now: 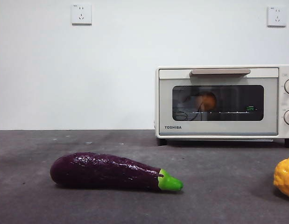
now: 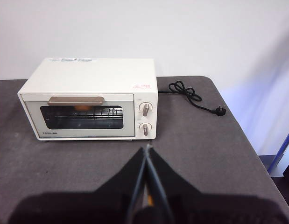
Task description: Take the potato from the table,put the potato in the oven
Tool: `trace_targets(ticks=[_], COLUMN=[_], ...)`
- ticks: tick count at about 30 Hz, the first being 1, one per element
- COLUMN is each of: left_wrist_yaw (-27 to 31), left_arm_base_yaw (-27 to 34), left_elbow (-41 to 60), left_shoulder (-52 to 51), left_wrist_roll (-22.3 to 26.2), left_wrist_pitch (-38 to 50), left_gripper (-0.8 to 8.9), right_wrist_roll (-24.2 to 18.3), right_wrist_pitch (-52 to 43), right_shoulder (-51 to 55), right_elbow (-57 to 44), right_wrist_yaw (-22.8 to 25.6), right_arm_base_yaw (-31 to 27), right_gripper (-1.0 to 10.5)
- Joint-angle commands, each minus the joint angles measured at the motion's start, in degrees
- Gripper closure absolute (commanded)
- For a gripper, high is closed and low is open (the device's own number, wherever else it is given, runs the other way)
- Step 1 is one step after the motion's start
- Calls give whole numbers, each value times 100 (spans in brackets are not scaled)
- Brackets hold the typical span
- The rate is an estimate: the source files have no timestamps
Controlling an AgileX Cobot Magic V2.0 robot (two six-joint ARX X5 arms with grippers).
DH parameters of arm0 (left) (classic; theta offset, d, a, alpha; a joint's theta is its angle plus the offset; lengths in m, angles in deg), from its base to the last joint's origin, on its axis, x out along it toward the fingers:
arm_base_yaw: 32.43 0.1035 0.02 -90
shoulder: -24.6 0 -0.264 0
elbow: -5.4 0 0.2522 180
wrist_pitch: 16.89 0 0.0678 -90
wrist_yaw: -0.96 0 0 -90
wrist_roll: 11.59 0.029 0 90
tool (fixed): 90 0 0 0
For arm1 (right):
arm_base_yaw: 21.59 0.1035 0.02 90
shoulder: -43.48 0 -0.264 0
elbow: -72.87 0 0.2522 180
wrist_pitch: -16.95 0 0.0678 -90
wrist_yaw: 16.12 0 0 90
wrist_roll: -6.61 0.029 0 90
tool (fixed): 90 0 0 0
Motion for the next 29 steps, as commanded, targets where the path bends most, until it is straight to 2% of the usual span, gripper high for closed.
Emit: trace_targets(ticks=[1,6,10,19,26,29], left_wrist_yaw=[-85,-85,-87,-297,-1056,-1196], left_arm_base_yaw=[485,1106,1438,2262,2315,2273], left_elbow=[61,890,2326,5606,7639,8334], left_shoulder=[-236,-1025,-1961,-3960,-5217,-5724], left_wrist_roll=[264,452,466,439,105,-212], left_wrist_pitch=[-26,726,1720,2776,3939,4387], left_gripper=[817,817,817,817,817,817], right_wrist_roll=[61,61,59,61,61,61], right_wrist_pitch=[125,125,125,125,125,125], right_shoulder=[20,20,20,20,20,20], right_elbow=[-2,-2,-2,-2,-2,-2], right_wrist_yaw=[-15,-13,-13,-13,-13,-13], right_arm_base_yaw=[4,4,4,4,4,4], right_gripper=[946,946,946,946,946,946])
